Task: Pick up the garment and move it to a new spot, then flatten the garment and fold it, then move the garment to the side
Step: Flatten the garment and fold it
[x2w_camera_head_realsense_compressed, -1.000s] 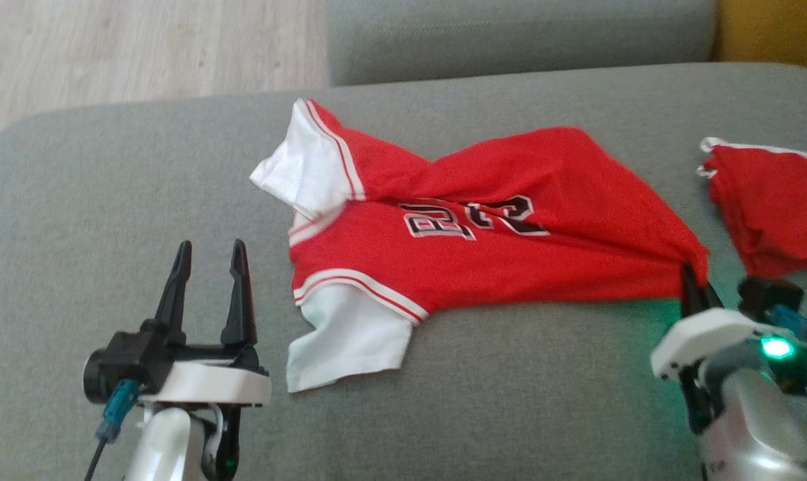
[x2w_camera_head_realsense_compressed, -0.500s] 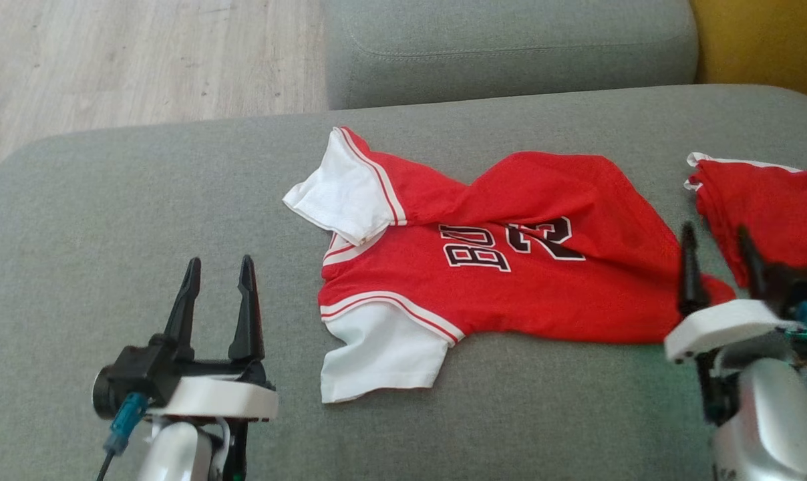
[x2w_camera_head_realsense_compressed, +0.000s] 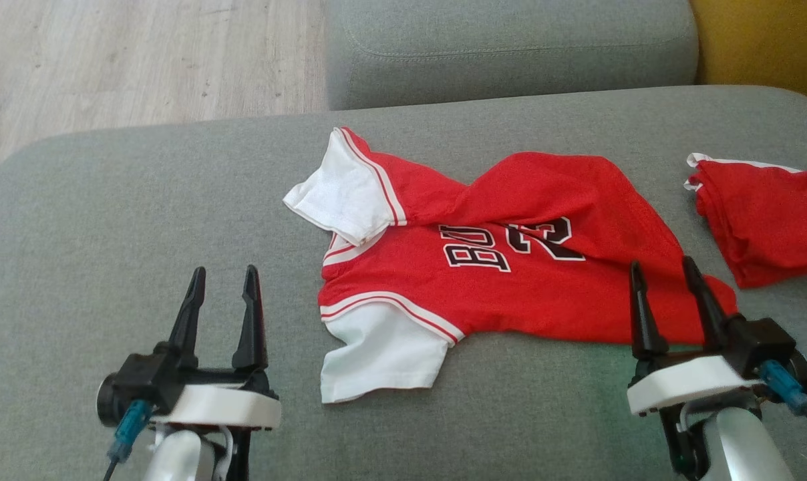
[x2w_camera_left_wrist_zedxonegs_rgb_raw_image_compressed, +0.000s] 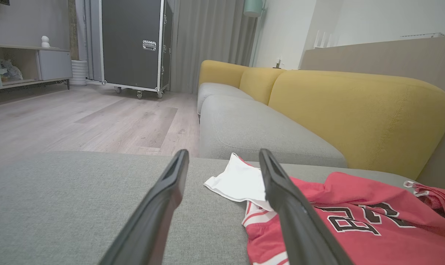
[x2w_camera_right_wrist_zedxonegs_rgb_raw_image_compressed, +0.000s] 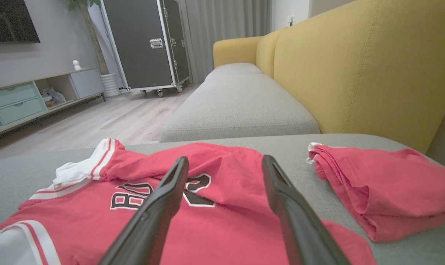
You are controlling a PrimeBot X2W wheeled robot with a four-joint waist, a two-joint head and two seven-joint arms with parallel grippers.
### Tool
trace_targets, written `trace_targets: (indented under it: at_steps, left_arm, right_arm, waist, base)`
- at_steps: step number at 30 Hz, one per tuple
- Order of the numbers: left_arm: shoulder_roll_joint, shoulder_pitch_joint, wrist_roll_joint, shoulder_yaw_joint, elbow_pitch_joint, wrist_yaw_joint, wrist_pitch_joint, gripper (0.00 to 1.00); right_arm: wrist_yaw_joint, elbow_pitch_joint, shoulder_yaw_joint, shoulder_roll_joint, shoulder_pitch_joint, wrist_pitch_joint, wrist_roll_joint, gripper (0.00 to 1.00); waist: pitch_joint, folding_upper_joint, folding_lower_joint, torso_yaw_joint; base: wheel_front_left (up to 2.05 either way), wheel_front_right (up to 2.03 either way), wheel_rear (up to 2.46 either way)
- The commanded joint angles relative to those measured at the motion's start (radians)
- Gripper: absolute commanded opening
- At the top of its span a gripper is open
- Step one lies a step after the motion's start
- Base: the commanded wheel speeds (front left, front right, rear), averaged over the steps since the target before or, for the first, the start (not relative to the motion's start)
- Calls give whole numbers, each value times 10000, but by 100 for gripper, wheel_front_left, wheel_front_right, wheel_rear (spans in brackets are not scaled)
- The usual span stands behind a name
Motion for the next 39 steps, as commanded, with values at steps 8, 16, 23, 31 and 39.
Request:
trace_targets:
  at_steps: [8, 16, 23, 31, 39]
  left_arm:
    - [49, -234, -295, -547, 592, -156, -40, 100]
    - [49, -477, -1032, -2209, 2142, -358, 861, 100]
    - [150, -695, -1322, -2816, 2538, -375, 1414, 100]
    - [333, -1295, -949, -2943, 3239, 139, 1769, 100]
    - [290, -1604, -1169, -3311, 3954, -65, 2682, 100]
  right_arm:
    - [37, -795, 200, -45, -299, -137, 88, 100]
    - [37, -732, 130, -45, -257, -138, 178, 100]
    - [37, -732, 104, -45, -373, -138, 236, 100]
    - [37, -832, 184, -45, -560, -139, 313, 100]
    - [37, -932, -7, -45, -733, -139, 271, 100]
  waist:
    - [-16, 0, 0, 39]
    - [5, 0, 0, 149]
    - [182, 0, 0, 96]
    - [613, 0, 0, -190]
    - [898, 0, 0, -405]
  base:
    - [0, 0, 0]
    - [0, 0, 0]
    - [0, 0, 0]
    - [0, 0, 0]
    - [0, 0, 0]
